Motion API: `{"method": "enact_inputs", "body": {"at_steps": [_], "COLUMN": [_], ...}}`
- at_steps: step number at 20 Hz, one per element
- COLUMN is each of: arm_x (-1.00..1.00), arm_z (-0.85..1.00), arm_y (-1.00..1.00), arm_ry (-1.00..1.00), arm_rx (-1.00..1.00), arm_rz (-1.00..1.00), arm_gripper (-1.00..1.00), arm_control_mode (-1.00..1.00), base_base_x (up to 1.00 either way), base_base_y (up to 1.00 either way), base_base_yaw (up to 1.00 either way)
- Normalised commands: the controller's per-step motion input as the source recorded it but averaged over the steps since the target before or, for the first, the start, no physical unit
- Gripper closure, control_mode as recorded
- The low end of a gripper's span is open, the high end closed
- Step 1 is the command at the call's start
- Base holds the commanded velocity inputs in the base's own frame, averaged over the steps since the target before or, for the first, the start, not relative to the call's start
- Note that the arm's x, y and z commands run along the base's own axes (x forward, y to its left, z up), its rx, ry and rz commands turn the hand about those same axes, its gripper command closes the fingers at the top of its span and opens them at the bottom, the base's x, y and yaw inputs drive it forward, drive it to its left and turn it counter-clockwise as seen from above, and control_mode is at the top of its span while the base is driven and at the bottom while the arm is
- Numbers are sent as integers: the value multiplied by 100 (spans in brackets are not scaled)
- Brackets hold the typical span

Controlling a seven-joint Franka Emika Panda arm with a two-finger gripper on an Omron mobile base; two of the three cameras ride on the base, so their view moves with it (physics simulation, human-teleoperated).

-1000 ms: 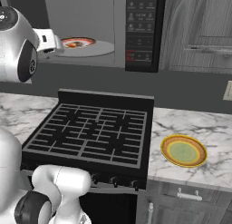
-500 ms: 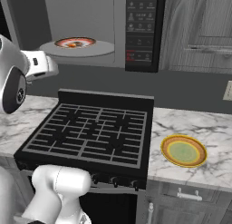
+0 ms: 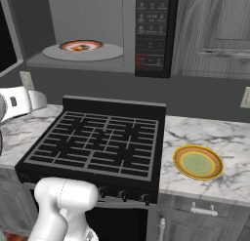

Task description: Pick the shrimp from the counter and place it in the microwave. Then turn on the microwave.

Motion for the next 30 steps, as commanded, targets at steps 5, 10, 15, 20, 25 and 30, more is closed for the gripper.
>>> {"method": "enact_inputs", "body": {"at_steps": [5, 10, 15, 20, 25, 30], "arm_x": [-100, -88, -59, -22, -1, 0], "arm_z": [0, 2, 1, 0, 0, -5], "arm_y": [0, 7, 7, 12, 14, 14], "arm_ry": [-5, -5, -3, -5, -9, -15], "arm_rx": [0, 0, 0, 0, 0, 0], "arm_rz": [-7, -11, -13, -11, -5, 0], "arm_gripper": [100, 100, 100, 100, 100, 100], "arm_control_mode": [-100, -100, -100, -100, -100, -100], "base_base_x": [0, 0, 0, 0, 0, 0], "base_base_y": [0, 0, 0, 0, 0, 0], "base_base_yaw": [0, 0, 0, 0, 0, 0]}}
